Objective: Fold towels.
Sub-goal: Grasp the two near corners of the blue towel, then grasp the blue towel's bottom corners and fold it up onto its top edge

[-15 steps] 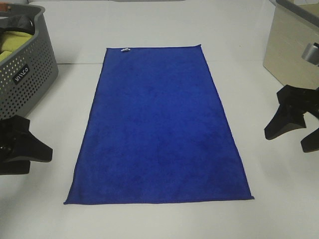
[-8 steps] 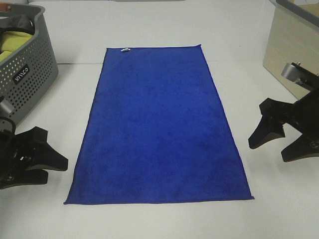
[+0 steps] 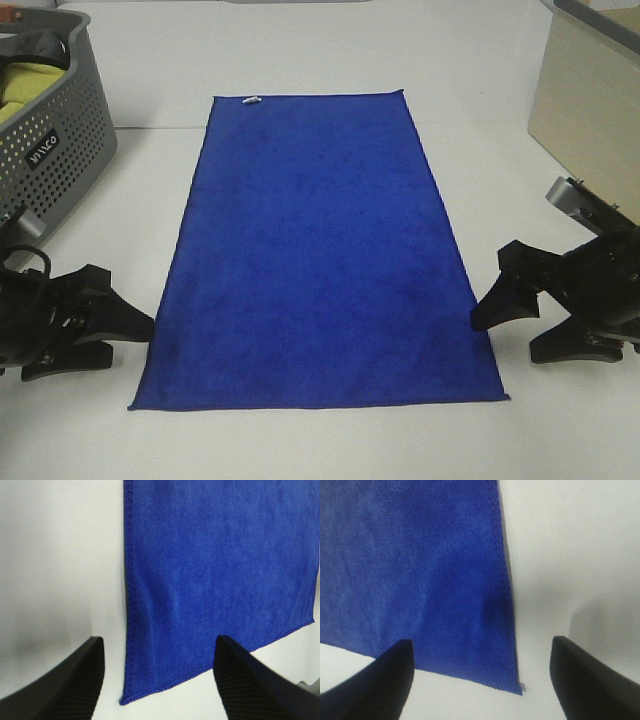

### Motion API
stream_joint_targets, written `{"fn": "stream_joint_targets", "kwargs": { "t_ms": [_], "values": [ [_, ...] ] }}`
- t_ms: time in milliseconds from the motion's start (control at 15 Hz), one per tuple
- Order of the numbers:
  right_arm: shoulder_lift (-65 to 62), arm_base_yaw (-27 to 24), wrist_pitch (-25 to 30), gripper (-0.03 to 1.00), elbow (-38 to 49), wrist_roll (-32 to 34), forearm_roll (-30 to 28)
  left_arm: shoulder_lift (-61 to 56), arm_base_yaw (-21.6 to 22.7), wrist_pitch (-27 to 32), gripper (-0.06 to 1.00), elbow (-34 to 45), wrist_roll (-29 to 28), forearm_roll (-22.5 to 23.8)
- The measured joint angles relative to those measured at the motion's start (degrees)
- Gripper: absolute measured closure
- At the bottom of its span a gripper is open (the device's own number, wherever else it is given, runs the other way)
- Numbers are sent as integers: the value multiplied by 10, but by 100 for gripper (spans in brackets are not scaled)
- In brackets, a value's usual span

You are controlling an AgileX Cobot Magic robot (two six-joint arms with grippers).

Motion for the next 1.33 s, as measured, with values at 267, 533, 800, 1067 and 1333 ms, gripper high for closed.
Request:
{"fn": "stream_joint_targets", "kwargs": {
  "t_ms": [267, 533, 800, 1067, 1333],
  "values": [
    [56, -2, 9, 26, -1, -63, 84, 45, -28, 7, 33, -1, 65, -54],
    [93, -2, 50, 30, -6, -116, 148, 77, -79, 31, 33, -25, 80, -93],
    [109, 61, 38, 34, -33, -103, 154, 97, -100, 39, 38, -44, 80, -102],
    [110, 70, -1, 67, -38, -26, 99, 101, -100, -3, 84, -44, 80, -100],
    [111, 70, -13, 97, -38, 2, 66, 102, -100, -5, 94, -44, 80, -93]
  ]
}}
